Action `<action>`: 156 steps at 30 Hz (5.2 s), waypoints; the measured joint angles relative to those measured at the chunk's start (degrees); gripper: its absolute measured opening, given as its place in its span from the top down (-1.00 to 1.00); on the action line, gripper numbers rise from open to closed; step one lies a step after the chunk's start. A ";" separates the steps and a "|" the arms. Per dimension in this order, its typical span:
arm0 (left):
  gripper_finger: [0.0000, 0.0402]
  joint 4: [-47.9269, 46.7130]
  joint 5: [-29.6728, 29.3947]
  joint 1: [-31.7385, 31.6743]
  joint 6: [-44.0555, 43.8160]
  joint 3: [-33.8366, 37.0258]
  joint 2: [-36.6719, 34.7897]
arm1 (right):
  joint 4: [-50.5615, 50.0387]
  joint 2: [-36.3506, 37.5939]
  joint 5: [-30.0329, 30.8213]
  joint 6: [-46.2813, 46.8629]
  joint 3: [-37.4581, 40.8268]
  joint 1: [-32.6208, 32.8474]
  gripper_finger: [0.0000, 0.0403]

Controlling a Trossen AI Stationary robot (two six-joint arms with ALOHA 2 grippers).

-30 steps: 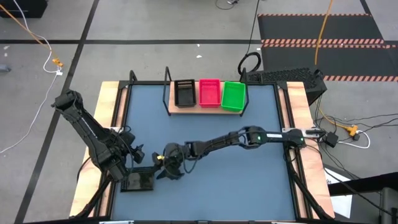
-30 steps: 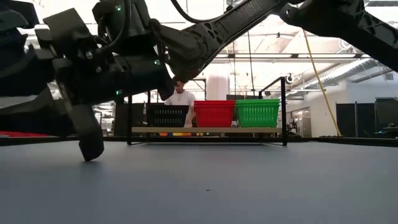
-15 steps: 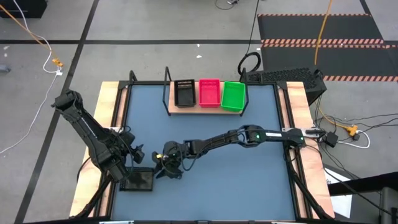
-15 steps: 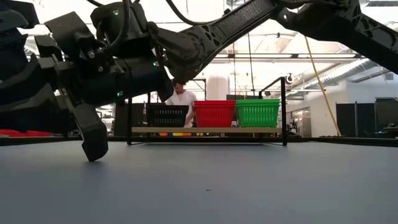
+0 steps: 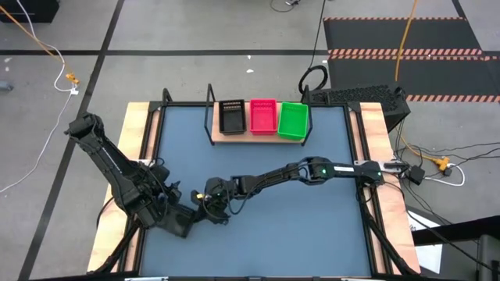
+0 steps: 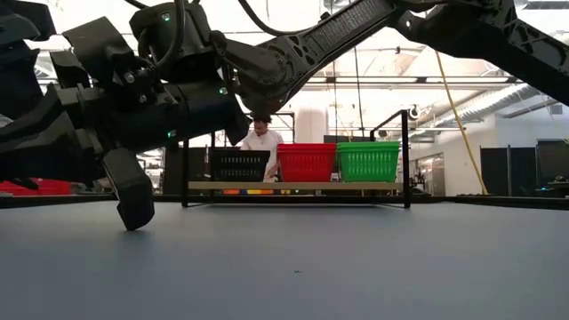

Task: Stack baskets on shelf by color
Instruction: Stack the black bin on top of the black bin on the shelf

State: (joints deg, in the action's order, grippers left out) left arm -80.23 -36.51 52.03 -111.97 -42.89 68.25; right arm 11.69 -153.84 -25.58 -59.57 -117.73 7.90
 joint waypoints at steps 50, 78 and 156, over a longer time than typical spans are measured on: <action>-0.42 0.55 -1.18 0.51 0.70 0.20 0.02 | -5.21 20.23 23.58 -27.28 19.26 2.59 0.33; -0.42 0.46 -4.23 -1.33 -0.47 0.46 3.39 | -0.05 20.65 25.25 -47.82 20.02 8.00 0.03; -0.42 -1.56 -1.03 -0.79 -1.33 -0.59 3.34 | -48.55 29.97 28.81 8.21 7.28 -0.96 0.97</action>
State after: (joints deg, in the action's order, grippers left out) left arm -81.78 -37.54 51.24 -113.30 -43.48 71.59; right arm -36.86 -123.87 3.23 -51.36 -110.45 6.94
